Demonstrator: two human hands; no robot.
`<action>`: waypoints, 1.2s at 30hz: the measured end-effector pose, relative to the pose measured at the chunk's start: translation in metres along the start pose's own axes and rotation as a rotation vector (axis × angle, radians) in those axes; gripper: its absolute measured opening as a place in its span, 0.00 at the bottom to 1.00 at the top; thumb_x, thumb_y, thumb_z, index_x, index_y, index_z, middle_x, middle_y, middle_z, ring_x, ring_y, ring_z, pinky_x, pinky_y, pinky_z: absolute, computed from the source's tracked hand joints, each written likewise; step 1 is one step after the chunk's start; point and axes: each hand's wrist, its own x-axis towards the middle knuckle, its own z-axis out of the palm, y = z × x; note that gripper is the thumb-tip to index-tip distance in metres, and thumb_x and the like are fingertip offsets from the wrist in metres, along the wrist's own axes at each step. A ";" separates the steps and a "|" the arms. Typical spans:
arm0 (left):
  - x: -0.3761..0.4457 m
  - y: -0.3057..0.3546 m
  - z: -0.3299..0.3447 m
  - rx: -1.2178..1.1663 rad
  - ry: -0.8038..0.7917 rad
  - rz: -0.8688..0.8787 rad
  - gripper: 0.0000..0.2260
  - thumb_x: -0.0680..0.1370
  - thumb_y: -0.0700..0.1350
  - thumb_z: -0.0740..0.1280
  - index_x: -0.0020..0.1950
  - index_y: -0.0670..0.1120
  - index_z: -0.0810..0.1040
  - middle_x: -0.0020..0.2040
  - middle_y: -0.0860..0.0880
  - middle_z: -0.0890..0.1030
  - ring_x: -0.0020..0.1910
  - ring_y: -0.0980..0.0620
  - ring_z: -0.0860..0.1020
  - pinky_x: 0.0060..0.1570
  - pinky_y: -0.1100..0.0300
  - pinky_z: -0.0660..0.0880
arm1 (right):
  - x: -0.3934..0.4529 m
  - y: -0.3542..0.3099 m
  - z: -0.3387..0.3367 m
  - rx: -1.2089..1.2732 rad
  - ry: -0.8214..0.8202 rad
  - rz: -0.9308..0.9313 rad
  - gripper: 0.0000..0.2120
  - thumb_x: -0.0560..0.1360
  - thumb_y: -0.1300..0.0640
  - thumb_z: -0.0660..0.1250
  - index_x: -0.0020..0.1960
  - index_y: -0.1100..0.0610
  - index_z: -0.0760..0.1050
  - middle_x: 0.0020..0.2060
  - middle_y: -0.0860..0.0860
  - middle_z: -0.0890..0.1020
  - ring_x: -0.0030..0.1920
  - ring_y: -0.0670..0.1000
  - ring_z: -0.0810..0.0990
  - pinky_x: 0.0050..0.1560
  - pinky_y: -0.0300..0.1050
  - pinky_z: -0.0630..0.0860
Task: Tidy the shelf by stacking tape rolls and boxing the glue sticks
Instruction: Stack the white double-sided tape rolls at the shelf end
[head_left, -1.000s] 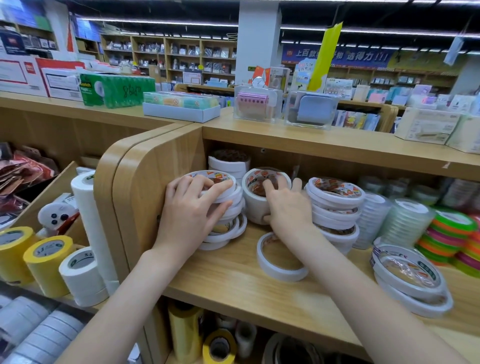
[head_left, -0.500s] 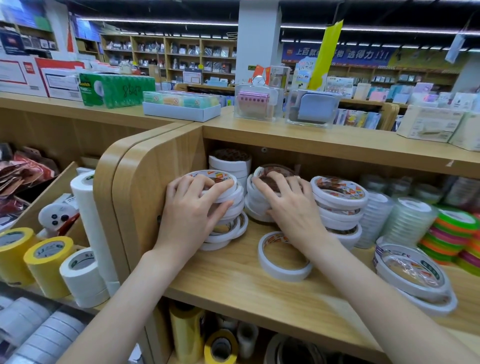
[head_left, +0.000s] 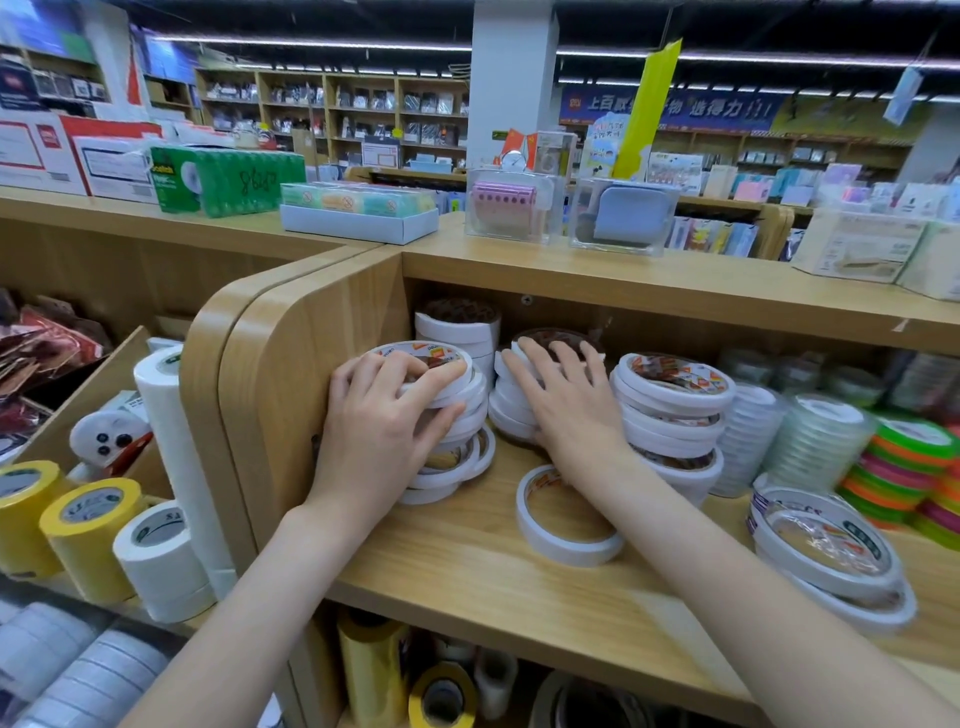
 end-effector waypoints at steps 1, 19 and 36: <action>0.000 0.000 0.000 0.000 -0.005 0.000 0.14 0.76 0.51 0.62 0.57 0.48 0.80 0.43 0.48 0.77 0.46 0.48 0.72 0.53 0.54 0.64 | 0.005 0.001 0.001 0.021 -0.051 -0.010 0.46 0.68 0.56 0.74 0.75 0.52 0.47 0.74 0.51 0.54 0.72 0.57 0.55 0.72 0.55 0.48; 0.000 0.001 -0.001 -0.023 0.005 -0.011 0.14 0.76 0.51 0.62 0.56 0.47 0.80 0.42 0.47 0.77 0.46 0.49 0.70 0.53 0.54 0.63 | -0.004 0.009 -0.021 0.162 -0.033 0.106 0.31 0.71 0.68 0.64 0.71 0.58 0.56 0.65 0.58 0.65 0.64 0.59 0.62 0.59 0.49 0.67; -0.004 0.004 0.001 -0.069 0.016 -0.058 0.15 0.76 0.51 0.62 0.57 0.47 0.80 0.46 0.45 0.76 0.50 0.48 0.69 0.55 0.53 0.62 | 0.015 0.018 -0.040 0.260 -0.044 0.165 0.18 0.75 0.58 0.66 0.63 0.60 0.68 0.59 0.57 0.71 0.61 0.57 0.66 0.58 0.47 0.67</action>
